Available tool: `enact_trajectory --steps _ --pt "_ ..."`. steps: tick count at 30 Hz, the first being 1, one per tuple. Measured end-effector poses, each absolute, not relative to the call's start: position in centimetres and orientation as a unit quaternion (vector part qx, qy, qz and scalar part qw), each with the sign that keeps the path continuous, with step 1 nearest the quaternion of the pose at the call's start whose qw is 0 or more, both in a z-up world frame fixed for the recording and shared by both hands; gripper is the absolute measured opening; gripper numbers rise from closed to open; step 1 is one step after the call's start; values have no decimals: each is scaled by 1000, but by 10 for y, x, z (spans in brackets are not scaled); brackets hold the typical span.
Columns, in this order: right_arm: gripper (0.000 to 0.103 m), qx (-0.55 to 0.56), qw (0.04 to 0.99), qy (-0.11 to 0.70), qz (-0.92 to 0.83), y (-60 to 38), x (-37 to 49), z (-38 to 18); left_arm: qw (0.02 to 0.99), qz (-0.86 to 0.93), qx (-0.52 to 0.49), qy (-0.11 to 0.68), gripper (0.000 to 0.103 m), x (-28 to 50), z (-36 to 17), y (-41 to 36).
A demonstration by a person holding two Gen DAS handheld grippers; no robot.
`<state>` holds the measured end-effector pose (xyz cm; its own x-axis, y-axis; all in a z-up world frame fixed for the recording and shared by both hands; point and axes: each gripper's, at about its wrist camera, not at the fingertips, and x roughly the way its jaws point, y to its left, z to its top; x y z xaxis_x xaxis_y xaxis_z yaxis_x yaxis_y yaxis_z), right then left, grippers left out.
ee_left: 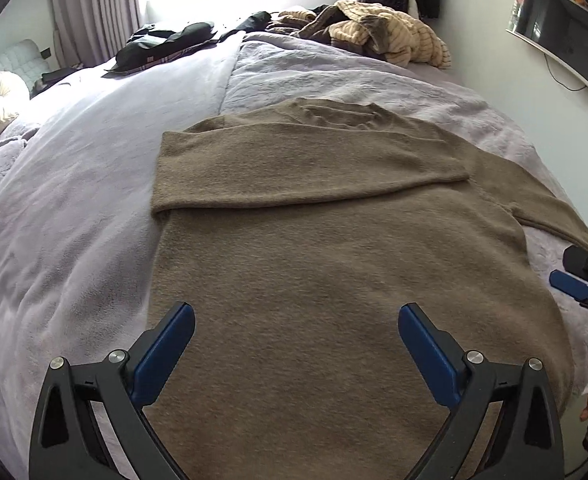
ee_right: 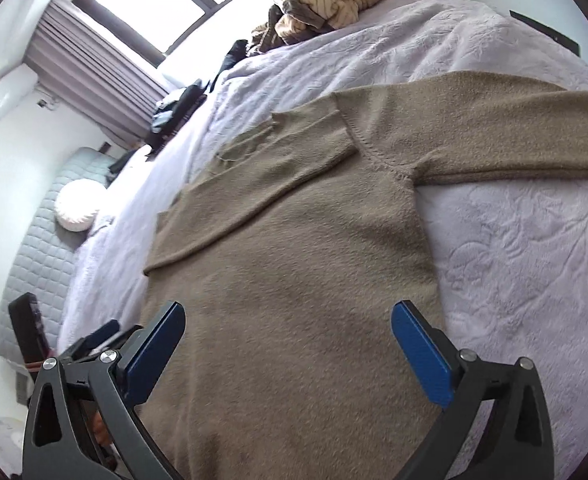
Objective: Fold small clothes
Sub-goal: 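Grasp the other sleeve cuff with the right tool and lift it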
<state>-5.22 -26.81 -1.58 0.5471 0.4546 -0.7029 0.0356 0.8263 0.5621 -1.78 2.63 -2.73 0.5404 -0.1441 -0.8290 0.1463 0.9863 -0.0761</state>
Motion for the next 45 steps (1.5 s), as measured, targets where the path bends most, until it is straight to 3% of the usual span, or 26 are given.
enact_trajectory --steps 8,25,39,41,42,43,45 --pt "103 343 804 473 114 -315 -67 -25 875 -102 8 474 102 -21 -25 -12" --pt "103 525 790 302 -95 -520 -111 -26 861 -124 8 493 102 -8 -32 -79" --pt "102 595 762 240 -90 -578 -79 -56 856 -137 6 498 102 14 -31 -116" --pt "95 602 756 243 -81 -581 -78 -59 856 -139 4 497 102 18 -31 -117" --pt "78 605 753 247 -79 -581 -78 -61 856 -140 4 497 102 19 -31 -118" --pt "50 610 748 251 -75 -583 -78 -64 857 -142 3 496 102 21 -30 -119" --pt "17 630 732 250 -65 -587 -80 -75 858 -143 3 494 102 24 -29 -119"
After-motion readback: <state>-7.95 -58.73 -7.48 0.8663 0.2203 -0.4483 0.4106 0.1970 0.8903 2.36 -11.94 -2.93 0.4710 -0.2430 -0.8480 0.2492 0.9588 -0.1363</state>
